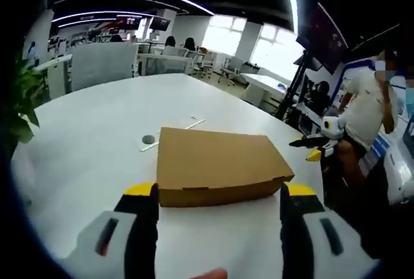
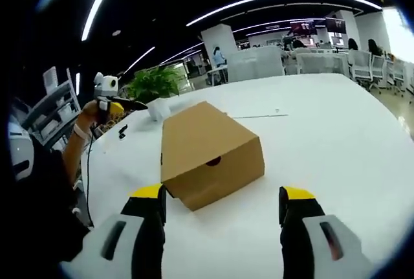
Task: Operate the shoe box by opening the lid, removing the specified soft item, and placing it in the target area until the item is outside and the box remains undamaged.
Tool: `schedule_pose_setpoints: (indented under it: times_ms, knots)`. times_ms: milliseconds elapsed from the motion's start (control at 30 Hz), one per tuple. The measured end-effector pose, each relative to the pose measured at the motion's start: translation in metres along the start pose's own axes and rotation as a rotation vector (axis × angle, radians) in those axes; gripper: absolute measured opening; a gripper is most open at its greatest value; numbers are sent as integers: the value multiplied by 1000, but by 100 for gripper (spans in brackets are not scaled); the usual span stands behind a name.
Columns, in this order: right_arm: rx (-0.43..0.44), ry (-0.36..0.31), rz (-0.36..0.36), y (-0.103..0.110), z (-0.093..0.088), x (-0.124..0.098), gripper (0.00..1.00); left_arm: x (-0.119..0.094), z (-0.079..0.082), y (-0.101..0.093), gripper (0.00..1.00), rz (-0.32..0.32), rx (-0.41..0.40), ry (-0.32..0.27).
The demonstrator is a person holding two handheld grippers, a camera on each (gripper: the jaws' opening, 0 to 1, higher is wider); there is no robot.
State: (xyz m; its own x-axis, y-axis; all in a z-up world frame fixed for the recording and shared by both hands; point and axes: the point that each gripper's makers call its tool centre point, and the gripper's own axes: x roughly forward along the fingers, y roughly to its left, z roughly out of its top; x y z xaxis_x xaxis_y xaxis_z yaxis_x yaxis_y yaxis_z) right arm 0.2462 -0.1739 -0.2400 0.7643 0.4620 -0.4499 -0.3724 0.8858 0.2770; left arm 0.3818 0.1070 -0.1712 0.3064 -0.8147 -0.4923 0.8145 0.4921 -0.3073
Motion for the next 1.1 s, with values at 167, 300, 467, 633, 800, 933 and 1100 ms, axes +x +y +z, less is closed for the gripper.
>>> schedule_pose_setpoints:
  times_ms: [167,300,467,633,800,933,1100]
  knots:
    - [18,23,-22,-6,-6,2,72,8,7,2,79,-19,-2,23]
    - [-2,33,-39,-9,-8,2,71,10,9,4,79,-13,-5,30]
    - [61,-10,1,-4,0,5,70,13,14,12,78,9,19,69]
    - [99,-20,37,1,1,13,69,19,14,19,79,-16,-24,85]
    - [112,-19,47,3,0,17,68,22,14,23,79,-28,-40,94]
    - [182,-26,74,7,0,33,68,35,16,47,79,-59,-126,93]
    - [214,-25,63,7,1,45,67,41,7,56,79,-64,-148,107]
